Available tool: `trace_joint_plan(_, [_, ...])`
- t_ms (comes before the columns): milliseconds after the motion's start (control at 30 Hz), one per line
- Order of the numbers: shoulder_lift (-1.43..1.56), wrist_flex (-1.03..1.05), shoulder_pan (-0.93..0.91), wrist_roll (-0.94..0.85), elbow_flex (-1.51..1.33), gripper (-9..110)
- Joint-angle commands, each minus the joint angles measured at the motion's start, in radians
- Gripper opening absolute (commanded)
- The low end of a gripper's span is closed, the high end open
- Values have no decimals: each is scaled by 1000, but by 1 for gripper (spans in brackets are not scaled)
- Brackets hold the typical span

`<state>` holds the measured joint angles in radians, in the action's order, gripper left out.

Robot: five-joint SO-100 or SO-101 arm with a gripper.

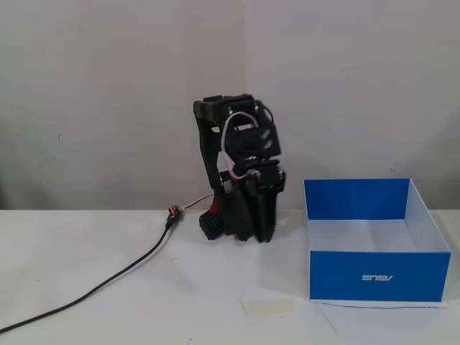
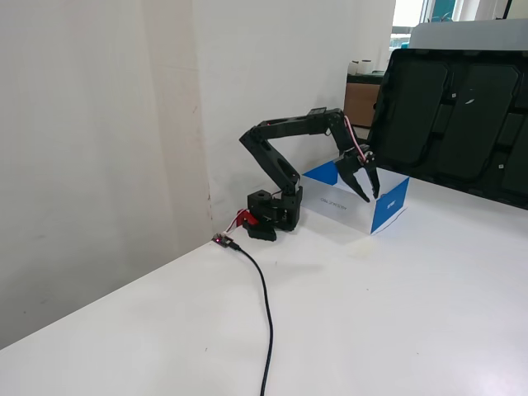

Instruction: Pick the gray block and keep it in the box.

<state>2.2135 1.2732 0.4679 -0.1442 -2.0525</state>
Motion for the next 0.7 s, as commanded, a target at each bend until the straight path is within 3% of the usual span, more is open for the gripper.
trace_joint_plan(0, [89,-115,-123,-21,-67,2])
trace_joint_plan(433, [249,-431,-407,-5,-371,0])
trace_joint_plan(667, [497,-508,-476,117,-577,0])
